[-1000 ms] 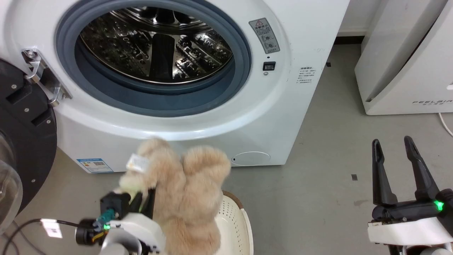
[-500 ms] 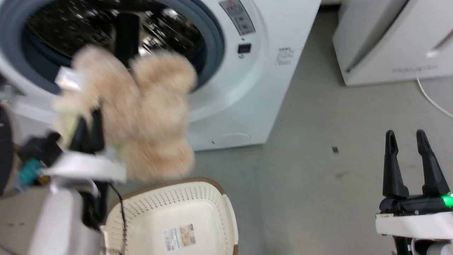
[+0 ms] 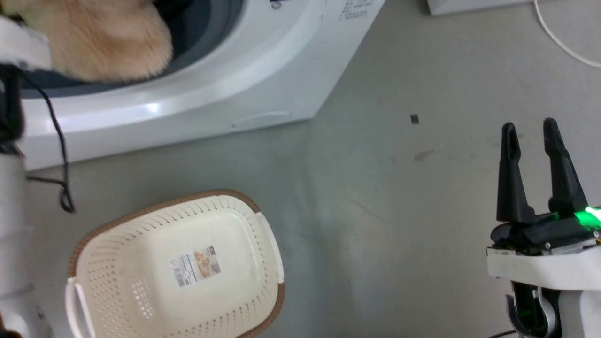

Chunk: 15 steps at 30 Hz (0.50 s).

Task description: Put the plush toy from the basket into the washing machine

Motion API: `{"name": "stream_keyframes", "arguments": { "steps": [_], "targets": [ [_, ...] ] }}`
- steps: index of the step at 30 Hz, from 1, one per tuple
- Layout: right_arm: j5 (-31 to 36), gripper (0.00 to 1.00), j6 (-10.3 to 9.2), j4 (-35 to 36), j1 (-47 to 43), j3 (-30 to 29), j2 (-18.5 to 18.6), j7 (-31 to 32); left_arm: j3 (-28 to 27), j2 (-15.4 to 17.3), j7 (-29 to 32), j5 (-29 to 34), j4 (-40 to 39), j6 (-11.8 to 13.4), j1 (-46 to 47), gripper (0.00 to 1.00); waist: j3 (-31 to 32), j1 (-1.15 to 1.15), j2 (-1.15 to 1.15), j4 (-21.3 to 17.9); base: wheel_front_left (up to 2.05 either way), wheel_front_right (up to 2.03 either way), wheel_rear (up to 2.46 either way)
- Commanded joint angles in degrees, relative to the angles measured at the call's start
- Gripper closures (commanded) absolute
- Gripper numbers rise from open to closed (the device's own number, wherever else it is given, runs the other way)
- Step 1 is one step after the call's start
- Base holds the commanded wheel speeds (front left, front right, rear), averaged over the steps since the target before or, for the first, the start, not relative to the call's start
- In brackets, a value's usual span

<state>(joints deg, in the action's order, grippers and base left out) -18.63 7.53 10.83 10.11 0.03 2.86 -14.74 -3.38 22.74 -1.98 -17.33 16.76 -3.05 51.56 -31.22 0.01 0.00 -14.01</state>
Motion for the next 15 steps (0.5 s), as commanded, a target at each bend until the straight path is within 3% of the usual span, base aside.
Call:
{"name": "stream_keyframes", "arguments": {
  "steps": [1, 8, 15],
  "targets": [
    [-0.3, 0.00, -0.04, 0.4, 1.4, 0.4, 0.0, -0.3, 0.3, 0.9, 0.4, 0.7, 1.1, -0.2, 2.4, 1.00, -5.1, -0.01, 0.00, -2.9, 0.00, 0.00, 0.00],
    [-1.5, 0.00, -0.04, 1.5, 4.6, 1.7, 0.0, -0.3, 3.5, 5.2, 3.2, 4.8, 11.2, -0.5, 17.3, 1.00, -11.2, -0.01, 0.00, -5.3, 0.00, 0.00, 0.00],
    [-2.6, 0.00, -0.04, 2.0, 6.6, 2.0, 0.0, -0.3, 7.0, 7.3, 4.1, 8.6, 22.0, -0.5, 31.2, 1.00, -15.4, -0.01, 0.00, -6.8, 0.00, 0.00, 0.00]
  ]
}}
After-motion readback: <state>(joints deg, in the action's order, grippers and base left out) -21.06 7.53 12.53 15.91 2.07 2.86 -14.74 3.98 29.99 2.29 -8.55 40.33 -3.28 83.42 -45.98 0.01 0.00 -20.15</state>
